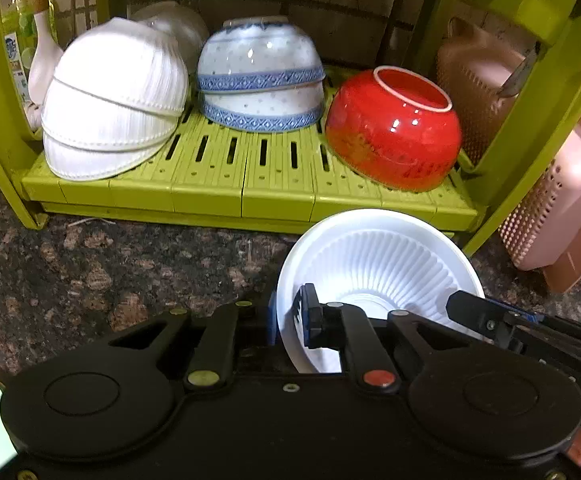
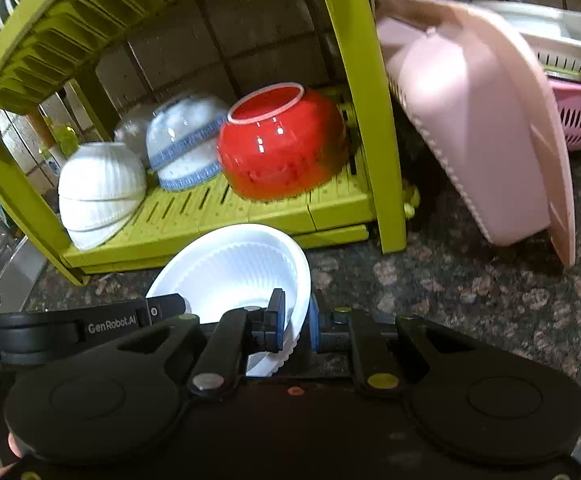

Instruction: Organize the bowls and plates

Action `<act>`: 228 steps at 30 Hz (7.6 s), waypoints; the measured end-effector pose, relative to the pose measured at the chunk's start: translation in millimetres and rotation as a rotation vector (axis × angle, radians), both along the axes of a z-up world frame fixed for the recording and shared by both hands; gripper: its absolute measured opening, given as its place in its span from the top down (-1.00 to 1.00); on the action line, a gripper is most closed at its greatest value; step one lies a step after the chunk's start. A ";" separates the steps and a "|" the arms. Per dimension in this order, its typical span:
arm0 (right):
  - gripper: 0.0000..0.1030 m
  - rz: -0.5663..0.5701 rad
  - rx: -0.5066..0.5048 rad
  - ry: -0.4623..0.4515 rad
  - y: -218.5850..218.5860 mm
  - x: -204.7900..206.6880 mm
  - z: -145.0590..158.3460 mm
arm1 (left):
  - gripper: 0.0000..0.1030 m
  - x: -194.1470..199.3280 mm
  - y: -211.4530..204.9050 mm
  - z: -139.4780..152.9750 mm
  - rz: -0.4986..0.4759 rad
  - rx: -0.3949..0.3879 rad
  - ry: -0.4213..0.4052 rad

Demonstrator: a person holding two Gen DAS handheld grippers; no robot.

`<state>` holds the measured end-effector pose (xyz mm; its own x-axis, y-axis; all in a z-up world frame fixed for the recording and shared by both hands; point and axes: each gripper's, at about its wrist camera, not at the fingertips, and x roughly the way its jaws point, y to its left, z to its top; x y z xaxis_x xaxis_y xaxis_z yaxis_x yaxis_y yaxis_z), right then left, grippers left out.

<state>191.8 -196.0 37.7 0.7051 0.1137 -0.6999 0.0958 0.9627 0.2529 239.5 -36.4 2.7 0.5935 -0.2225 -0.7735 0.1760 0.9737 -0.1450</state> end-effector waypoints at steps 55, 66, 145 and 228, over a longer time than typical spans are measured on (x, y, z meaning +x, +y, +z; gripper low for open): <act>0.71 0.103 -0.041 0.000 22.5 -130.2 29.6 | 0.68 -128.3 21.8 40.4 -0.084 0.086 0.001; 0.69 0.103 -0.061 0.032 24.4 -123.3 18.2 | 0.66 -121.6 19.2 30.3 -0.070 0.126 0.011; 0.23 0.035 -0.071 -0.141 16.5 -133.3 37.6 | -0.16 -136.4 11.6 43.3 0.008 0.171 -0.156; 0.25 0.071 -0.037 0.060 22.1 -117.9 8.5 | -0.06 -127.2 13.6 13.4 -0.019 0.083 0.003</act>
